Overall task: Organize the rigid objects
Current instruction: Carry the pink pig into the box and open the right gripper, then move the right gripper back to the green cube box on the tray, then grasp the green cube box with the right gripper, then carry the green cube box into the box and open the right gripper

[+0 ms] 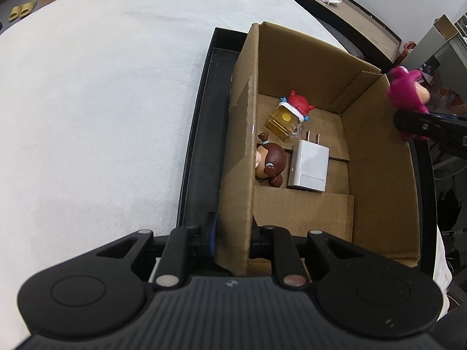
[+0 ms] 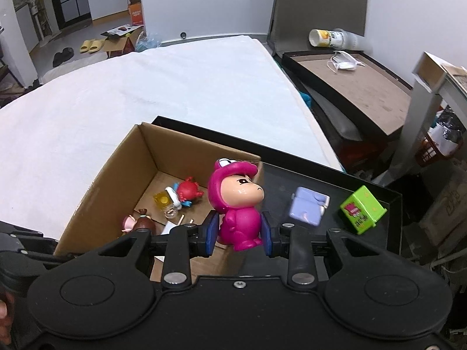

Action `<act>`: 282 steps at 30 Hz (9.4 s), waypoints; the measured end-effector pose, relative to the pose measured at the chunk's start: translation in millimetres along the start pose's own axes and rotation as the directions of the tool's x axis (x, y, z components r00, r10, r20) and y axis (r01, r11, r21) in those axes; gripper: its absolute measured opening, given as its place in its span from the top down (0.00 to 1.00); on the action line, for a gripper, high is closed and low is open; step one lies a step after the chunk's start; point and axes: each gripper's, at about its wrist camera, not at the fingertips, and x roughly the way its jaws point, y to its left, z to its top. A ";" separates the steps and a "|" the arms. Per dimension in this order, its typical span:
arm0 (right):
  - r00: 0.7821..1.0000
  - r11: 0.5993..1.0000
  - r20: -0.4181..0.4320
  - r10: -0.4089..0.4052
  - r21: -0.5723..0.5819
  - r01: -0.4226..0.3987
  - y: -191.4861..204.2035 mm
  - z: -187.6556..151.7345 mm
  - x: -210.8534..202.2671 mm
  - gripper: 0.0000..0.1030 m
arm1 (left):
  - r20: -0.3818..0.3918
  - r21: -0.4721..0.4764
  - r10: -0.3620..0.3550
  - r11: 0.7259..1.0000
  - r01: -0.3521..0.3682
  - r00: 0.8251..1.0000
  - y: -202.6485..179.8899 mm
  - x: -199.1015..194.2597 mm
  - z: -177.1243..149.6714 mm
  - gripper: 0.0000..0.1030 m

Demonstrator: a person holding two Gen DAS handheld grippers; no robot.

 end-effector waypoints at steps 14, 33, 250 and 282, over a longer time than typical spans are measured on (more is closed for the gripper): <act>1.000 1.000 0.021 -0.001 -0.008 0.001 11.8 15.3 7.3 0.70 | -0.006 -0.005 -0.008 1.000 0.008 1.000 0.9 -0.4 0.5 0.83; 0.999 1.000 0.043 -0.015 0.028 0.014 -2.8 10.8 -3.9 0.58 | 0.000 -0.009 0.000 1.000 0.000 1.000 1.6 -1.2 4.5 0.82; 0.997 0.994 0.078 -0.028 -0.101 0.036 46.8 10.6 -14.5 0.53 | 0.035 -0.013 -0.032 0.999 0.032 0.999 7.6 -18.7 -7.5 0.83; 0.995 0.996 0.079 -0.062 0.067 0.057 -16.4 -3.6 -31.0 0.46 | 0.040 0.006 0.011 1.000 -0.011 0.999 -1.9 -32.0 -1.1 0.82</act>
